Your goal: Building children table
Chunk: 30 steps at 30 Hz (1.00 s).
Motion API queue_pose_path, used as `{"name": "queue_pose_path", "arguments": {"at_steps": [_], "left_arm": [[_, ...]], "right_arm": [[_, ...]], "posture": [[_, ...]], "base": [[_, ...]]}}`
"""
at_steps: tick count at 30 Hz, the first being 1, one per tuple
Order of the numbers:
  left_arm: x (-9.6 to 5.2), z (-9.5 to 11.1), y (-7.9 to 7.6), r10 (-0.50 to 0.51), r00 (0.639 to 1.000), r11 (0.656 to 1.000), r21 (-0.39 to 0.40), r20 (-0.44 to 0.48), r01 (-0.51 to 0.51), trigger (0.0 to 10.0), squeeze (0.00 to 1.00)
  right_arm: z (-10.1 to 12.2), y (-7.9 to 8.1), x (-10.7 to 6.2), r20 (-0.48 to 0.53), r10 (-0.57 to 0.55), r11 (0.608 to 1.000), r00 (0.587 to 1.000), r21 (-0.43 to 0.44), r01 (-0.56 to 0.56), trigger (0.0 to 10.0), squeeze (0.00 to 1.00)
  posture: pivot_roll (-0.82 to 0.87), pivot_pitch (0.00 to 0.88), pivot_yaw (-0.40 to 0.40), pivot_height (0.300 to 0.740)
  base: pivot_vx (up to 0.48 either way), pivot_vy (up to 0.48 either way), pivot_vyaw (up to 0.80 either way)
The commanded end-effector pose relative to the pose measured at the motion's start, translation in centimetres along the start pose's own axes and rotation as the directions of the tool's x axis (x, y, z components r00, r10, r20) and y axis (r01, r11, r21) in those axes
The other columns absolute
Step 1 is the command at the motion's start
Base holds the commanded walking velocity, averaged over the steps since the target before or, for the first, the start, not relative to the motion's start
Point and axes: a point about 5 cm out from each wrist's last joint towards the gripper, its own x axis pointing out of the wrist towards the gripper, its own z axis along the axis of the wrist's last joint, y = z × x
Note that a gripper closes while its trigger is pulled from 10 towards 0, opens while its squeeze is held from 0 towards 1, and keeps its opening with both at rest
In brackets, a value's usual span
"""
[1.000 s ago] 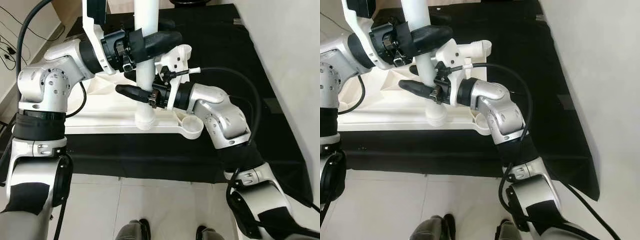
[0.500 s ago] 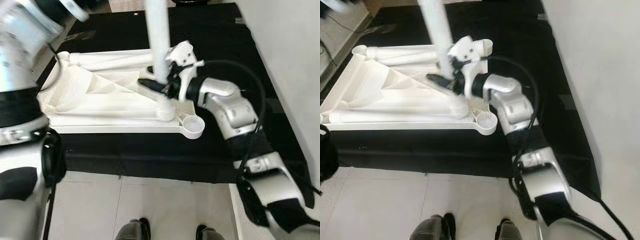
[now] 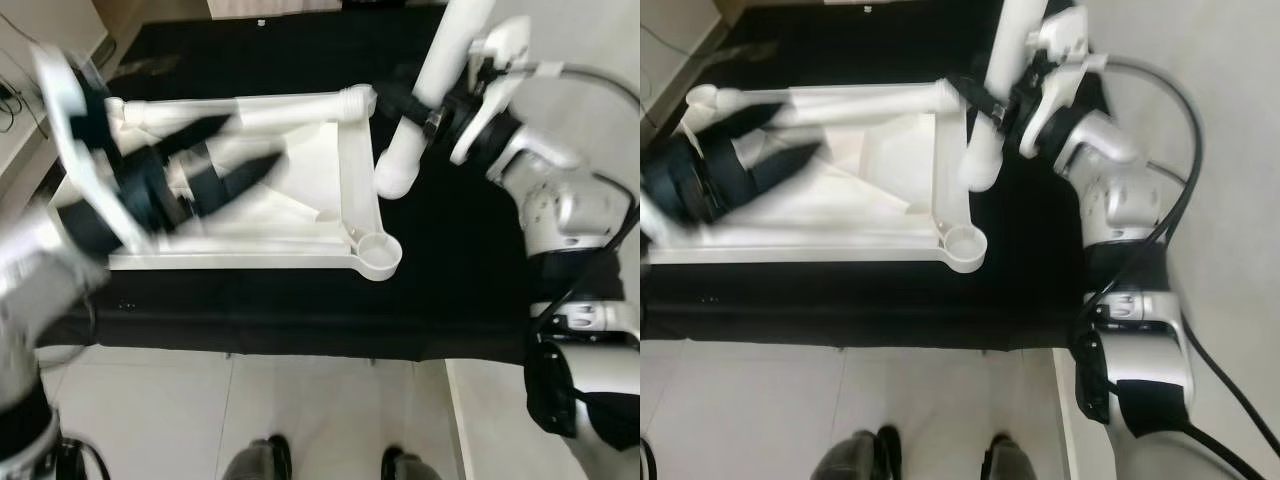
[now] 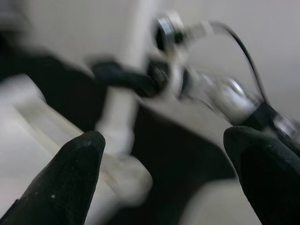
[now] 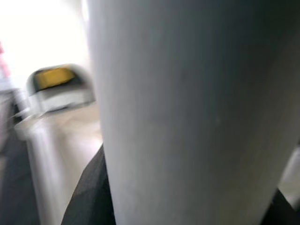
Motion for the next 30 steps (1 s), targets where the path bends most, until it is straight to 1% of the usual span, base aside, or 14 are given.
{"name": "queue_pose_path", "arguments": {"at_steps": [1,2,4,5,6,10,11,13,17,20,21,24,26,30], "left_arm": [[-0.1,-0.5,-1.1,0.001,0.999,0.999,0.042,-0.043,0.001,10.0,0.00],[-0.1,-0.5,-1.1,0.001,0.999,0.999,0.042,-0.043,0.001,10.0,0.00],[-0.9,-3.6,-2.7,0.014,0.983,1.000,0.002,-0.183,-0.014,10.0,0.00],[-0.9,-3.6,-2.7,0.014,0.983,1.000,0.002,-0.183,-0.014,10.0,0.00],[-1.4,-4.9,-3.5,0.022,0.968,1.000,-0.006,-0.250,-0.024,10.0,0.00],[-1.8,-5.8,-4.1,0.029,0.957,0.999,-0.018,-0.289,-0.036,10.0,0.00],[-2.7,-7.7,-5.3,0.087,0.928,0.993,-0.046,-0.362,-0.111,10.0,0.00],[-3.0,-8.4,-5.7,0.104,0.918,0.989,-0.061,-0.383,-0.138,10.0,0.00],[-3.7,-10.4,-7.3,0.112,0.882,0.991,-0.011,-0.459,-0.131,10.0,0.00],[-3.8,-10.8,-7.9,0.121,0.886,0.990,-0.008,-0.447,-0.140,10.0,0.00],[-3.7,-10.6,-8.3,0.132,0.902,0.989,-0.004,-0.411,-0.147,10.0,0.00],[-3.6,-10.5,-8.7,0.120,0.910,0.992,0.013,-0.396,-0.125,10.0,0.00],[-3.6,-10.4,-8.9,0.114,0.913,0.993,0.024,-0.392,-0.114,10.0,0.00],[-3.6,-10.4,-9.5,0.102,0.924,0.995,0.021,-0.369,-0.101,10.0,0.00]], "right_arm": [[0.7,1.2,0.3,0.017,0.112,0.993,0.994,-0.035,-0.111,10.0,0.00],[0.7,1.2,0.3,0.017,0.112,0.993,0.994,-0.035,-0.111,10.0,0.00],[0.2,3.1,0.3,0.006,0.253,0.967,0.967,-0.035,-0.253,10.0,0.00],[0.2,3.1,0.3,0.006,0.253,0.967,0.967,-0.035,-0.253,10.0,0.00],[0.0,3.9,0.4,0.004,0.314,0.949,0.949,-0.030,-0.314,10.0,0.00],[-0.1,4.5,0.4,0.006,0.361,0.932,0.932,-0.027,-0.361,10.0,0.00],[0.1,5.4,0.8,0.024,0.442,0.897,0.897,-0.020,-0.441,10.0,0.00],[0.3,5.6,1.0,0.033,0.462,0.887,0.887,-0.019,-0.461,10.0,0.00],[-0.2,5.2,1.4,0.017,0.476,0.879,0.879,-0.027,-0.476,10.0,0.00],[-0.4,4.4,1.5,-0.005,0.471,0.882,0.882,-0.035,-0.470,10.0,0.00],[-0.1,3.1,1.3,-0.017,0.456,0.889,0.890,-0.039,-0.456,10.0,0.00],[0.3,2.3,1.2,-0.021,0.446,0.894,0.895,-0.047,-0.447,10.0,0.00],[0.5,2.1,1.2,-0.022,0.446,0.893,0.895,-0.050,-0.446,10.0,0.00],[0.7,2.3,1.2,-0.032,0.499,0.865,0.866,-0.050,-0.500,10.0,0.00]], "posture": [[0.06,0.256,0.048,0.740],[0.06,0.256,0.048,0.740],[0.06,0.276,0.052,0.740],[0.06,0.276,0.052,0.740],[0.06,0.281,0.055,0.740],[0.06,0.288,0.055,0.740],[0.06,0.305,0.056,0.740],[0.06,0.306,0.057,0.740],[0.06,0.320,0.060,0.740],[0.07,0.330,0.060,0.740],[0.09,0.334,0.061,0.740],[0.09,0.342,0.062,0.740],[0.09,0.342,0.062,0.740],[0.09,0.355,0.064,0.740]], "base": [[0.000,0.000,0.00],[0.000,0.000,0.00],[0.000,0.000,0.00],[0.000,0.000,0.00],[0.000,0.000,0.00],[0.000,0.000,0.00],[0.000,0.000,0.00],[0.000,0.000,0.00],[0.000,0.000,0.00],[0.000,0.000,0.00],[0.000,0.000,0.00],[0.000,0.000,0.00],[0.000,0.000,0.00],[0.000,0.000,0.00]]}}
